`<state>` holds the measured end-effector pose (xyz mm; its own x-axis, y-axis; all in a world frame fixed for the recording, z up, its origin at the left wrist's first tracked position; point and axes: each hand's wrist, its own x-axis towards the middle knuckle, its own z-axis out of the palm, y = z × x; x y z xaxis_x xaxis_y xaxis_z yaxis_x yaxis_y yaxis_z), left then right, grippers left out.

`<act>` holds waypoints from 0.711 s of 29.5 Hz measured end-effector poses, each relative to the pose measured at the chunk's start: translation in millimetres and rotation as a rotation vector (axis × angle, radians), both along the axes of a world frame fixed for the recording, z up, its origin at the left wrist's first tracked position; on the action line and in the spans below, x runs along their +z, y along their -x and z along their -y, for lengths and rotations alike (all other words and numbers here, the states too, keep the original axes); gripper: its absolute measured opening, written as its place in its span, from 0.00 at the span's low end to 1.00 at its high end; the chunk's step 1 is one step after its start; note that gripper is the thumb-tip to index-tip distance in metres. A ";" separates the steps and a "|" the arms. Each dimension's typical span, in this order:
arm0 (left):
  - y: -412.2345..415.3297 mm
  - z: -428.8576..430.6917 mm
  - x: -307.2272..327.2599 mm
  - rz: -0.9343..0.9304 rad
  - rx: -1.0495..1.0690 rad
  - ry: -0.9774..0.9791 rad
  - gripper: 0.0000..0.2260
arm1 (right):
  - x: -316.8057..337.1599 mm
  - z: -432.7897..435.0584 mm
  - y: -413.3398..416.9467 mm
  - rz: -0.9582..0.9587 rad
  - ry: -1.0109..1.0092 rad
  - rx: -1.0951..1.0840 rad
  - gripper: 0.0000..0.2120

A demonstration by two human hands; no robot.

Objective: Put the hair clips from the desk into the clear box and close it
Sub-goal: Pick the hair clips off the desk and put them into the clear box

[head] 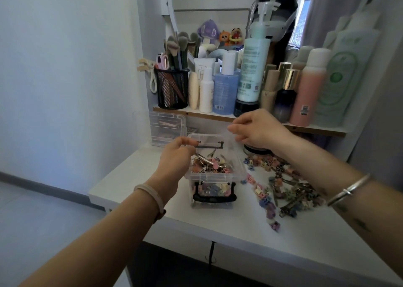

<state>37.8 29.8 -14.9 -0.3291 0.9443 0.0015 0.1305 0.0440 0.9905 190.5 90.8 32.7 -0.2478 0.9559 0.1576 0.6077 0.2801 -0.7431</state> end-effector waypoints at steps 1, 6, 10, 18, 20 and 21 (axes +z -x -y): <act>1.4 -0.5 -0.6 0.005 0.021 -0.016 0.12 | -4.0 -3.7 -4.7 0.015 0.013 -0.038 0.11; 9.8 -2.5 0.4 0.004 0.062 -0.038 0.13 | -38.7 -14.0 -11.5 0.385 0.083 0.051 0.21; 21.6 -1.9 -0.1 -0.013 0.095 -0.034 0.12 | -61.7 -19.8 2.7 0.555 0.121 0.191 0.23; 31.8 -0.5 -2.0 -0.020 0.098 -0.032 0.12 | -61.7 -21.9 9.2 0.578 0.080 0.159 0.04; 31.3 -0.5 -1.6 -0.017 0.089 -0.028 0.11 | -62.2 -21.4 7.6 0.561 0.101 0.135 0.06; 31.4 -0.1 -1.6 -0.017 0.087 -0.026 0.11 | -62.8 -20.6 8.0 0.550 0.104 0.122 0.06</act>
